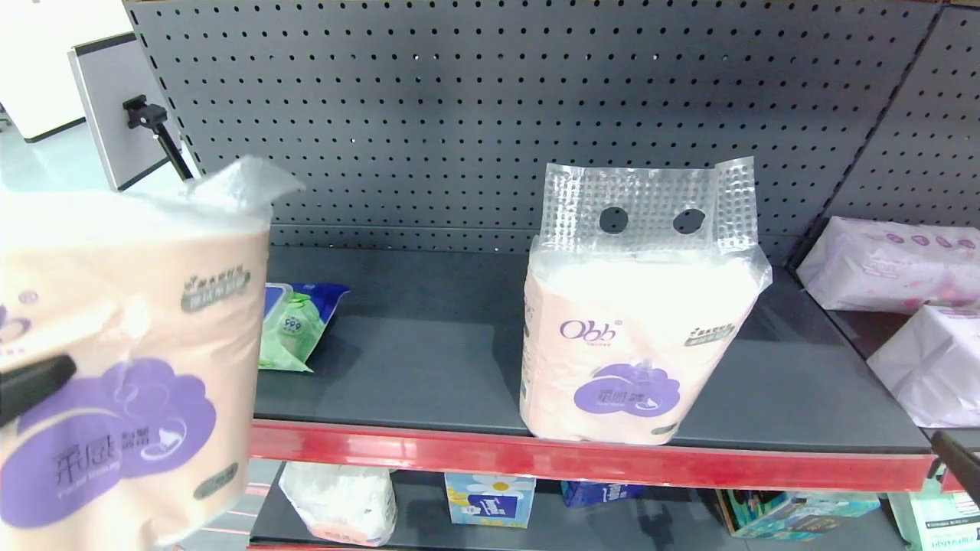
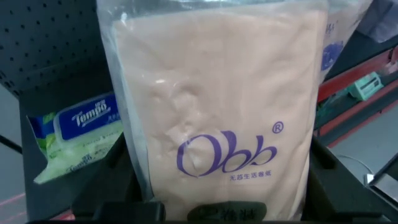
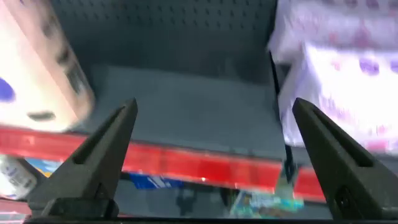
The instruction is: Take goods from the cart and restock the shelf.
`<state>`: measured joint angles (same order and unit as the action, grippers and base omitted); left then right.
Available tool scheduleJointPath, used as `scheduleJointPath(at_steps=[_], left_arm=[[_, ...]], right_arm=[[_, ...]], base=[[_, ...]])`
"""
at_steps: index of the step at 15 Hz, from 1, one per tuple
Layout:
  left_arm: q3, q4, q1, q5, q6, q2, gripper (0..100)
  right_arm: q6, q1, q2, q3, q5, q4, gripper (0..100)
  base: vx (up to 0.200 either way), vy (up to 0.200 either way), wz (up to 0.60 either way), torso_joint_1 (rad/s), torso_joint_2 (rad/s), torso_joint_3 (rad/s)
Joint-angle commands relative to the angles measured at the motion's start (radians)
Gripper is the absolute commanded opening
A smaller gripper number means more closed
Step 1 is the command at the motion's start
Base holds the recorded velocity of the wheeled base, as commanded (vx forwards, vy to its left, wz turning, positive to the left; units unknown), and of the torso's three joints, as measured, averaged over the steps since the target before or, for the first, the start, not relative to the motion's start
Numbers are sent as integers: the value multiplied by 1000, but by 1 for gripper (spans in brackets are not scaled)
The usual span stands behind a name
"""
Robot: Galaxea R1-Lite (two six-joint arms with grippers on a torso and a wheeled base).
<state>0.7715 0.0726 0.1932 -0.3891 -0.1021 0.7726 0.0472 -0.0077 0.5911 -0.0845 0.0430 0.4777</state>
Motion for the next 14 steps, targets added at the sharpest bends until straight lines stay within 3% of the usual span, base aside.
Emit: scheduleJointPath(at_steps=[1, 3, 6, 8, 14], left_arm=[[-9, -53, 0, -7, 24, 56, 0], [-6, -89, 0, -10, 44, 88, 0], [-6, -146, 2, -71, 45, 143, 0], [-1, -200, 2, -79, 45, 189, 0], [6, -272, 2, -123, 52, 254, 0]], right_arm=[[10, 2, -112, 81, -15, -11, 100], [28, 3, -191, 69, -11, -116, 100], [28, 11, -366, 71, 20, -300, 100], [28, 9, -462, 65, 31, -419, 100], [0, 8, -591, 84, -12, -475, 100]], base=[[0, 0, 0, 0, 0, 0], [0, 0, 0, 0, 0, 0], [0, 0, 0, 0, 0, 0], [0, 0, 0, 0, 0, 0], [0, 0, 0, 0, 0, 0]])
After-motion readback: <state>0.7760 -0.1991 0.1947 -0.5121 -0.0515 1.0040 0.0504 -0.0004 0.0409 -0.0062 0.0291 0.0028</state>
